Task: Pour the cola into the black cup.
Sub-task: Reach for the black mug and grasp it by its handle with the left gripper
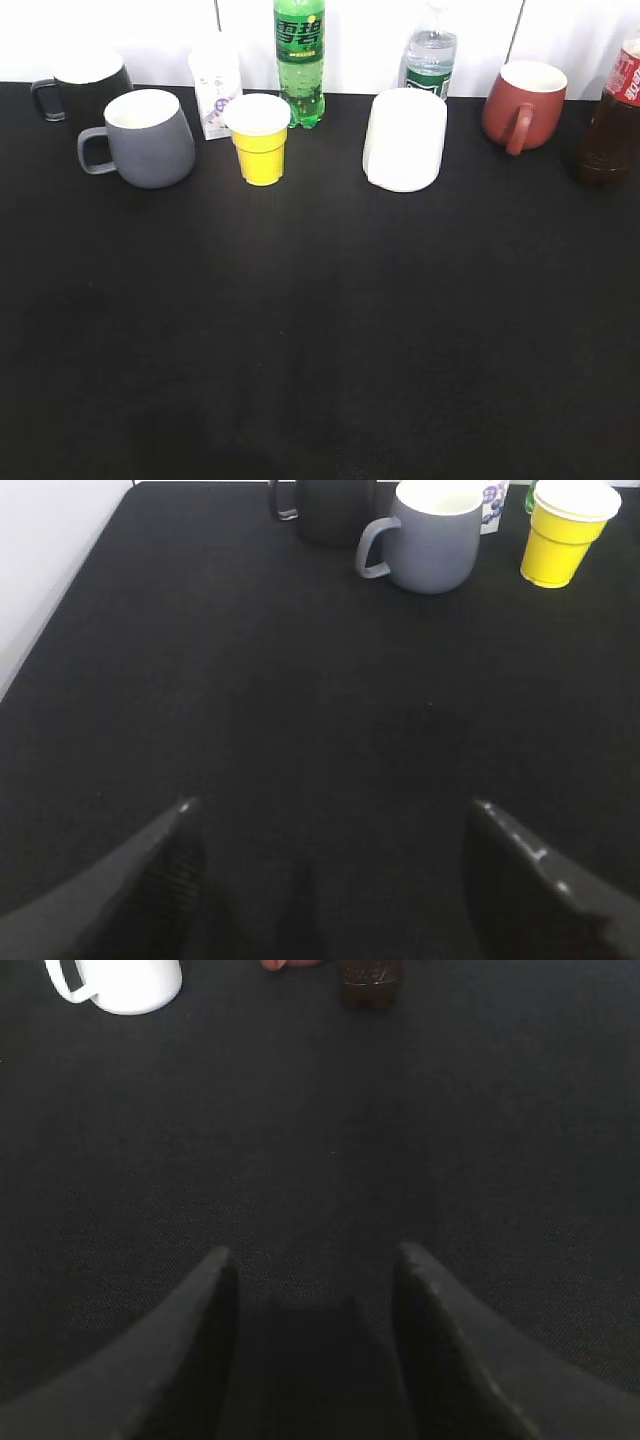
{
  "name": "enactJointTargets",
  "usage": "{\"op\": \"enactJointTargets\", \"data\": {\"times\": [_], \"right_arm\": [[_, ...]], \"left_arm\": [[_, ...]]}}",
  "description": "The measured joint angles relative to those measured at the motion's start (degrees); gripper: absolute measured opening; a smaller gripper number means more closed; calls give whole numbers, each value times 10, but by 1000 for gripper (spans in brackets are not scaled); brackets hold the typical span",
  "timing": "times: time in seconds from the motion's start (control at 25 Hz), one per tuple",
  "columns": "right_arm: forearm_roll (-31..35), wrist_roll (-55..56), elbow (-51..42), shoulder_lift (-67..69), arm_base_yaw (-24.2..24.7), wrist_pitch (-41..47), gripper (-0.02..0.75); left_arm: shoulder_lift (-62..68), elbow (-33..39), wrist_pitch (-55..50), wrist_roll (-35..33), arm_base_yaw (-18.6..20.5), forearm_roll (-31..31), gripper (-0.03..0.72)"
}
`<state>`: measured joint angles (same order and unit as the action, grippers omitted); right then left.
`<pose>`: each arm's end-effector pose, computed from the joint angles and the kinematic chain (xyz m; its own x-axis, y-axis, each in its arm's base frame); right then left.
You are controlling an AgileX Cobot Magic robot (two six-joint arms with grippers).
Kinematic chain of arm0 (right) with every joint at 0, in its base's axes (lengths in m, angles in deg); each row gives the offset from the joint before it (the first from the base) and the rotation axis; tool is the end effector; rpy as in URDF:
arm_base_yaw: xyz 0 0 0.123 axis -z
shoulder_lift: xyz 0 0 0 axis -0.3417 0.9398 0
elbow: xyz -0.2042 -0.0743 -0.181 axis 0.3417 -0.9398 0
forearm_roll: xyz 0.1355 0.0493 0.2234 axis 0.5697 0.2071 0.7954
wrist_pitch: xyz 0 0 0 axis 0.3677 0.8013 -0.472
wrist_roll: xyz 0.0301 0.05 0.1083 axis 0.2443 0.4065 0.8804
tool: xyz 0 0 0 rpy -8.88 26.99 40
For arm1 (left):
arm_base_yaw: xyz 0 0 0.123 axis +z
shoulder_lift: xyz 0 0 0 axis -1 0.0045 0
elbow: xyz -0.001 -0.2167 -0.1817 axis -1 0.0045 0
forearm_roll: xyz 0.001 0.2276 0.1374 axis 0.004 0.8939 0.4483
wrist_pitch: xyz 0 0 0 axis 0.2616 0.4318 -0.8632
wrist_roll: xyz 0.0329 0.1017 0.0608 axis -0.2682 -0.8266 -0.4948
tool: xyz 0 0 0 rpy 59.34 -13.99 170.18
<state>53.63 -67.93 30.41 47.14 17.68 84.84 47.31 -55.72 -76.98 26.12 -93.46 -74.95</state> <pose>0.0319 0.0060 0.2771 -0.4438 -0.0044 -0.8961 -0.0686 0.9972 0.0291 0.0349 -0.0023 0.2742 -0.4411 -0.0296 -0.8970 0.0392 0.9979 -0.0522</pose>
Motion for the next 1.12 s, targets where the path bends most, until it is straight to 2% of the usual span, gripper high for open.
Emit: {"op": "enactJointTargets", "data": {"times": [0.12, 0.28, 0.36, 0.48, 0.56, 0.6, 0.64, 0.84, 0.96, 1.12], "right_arm": [[0, 0, 0, 0, 0, 0, 385], [0, 0, 0, 0, 0, 0, 385], [0, 0, 0, 0, 0, 0, 385], [0, 0, 0, 0, 0, 0, 385], [0, 0, 0, 0, 0, 0, 385], [0, 0, 0, 0, 0, 0, 385], [0, 0, 0, 0, 0, 0, 385], [0, 0, 0, 0, 0, 0, 385], [0, 0, 0, 0, 0, 0, 385], [0, 0, 0, 0, 0, 0, 385]], "left_arm": [[0, 0, 0, 0, 0, 0, 603], [0, 0, 0, 0, 0, 0, 564], [0, -11, 31, 0, 0, 0, 552], [22, -5, 254, 0, 0, 7, 550], [98, 23, 408, 0, 0, 8, 549], [118, 29, 438, 0, 0, 8, 549], [197, 45, 532, 0, 0, 8, 549], [443, 48, 748, 0, 0, 35, 534], [647, 48, 942, 0, 5, 33, 529], [872, 14, 1048, 0, 57, 30, 468]]}}
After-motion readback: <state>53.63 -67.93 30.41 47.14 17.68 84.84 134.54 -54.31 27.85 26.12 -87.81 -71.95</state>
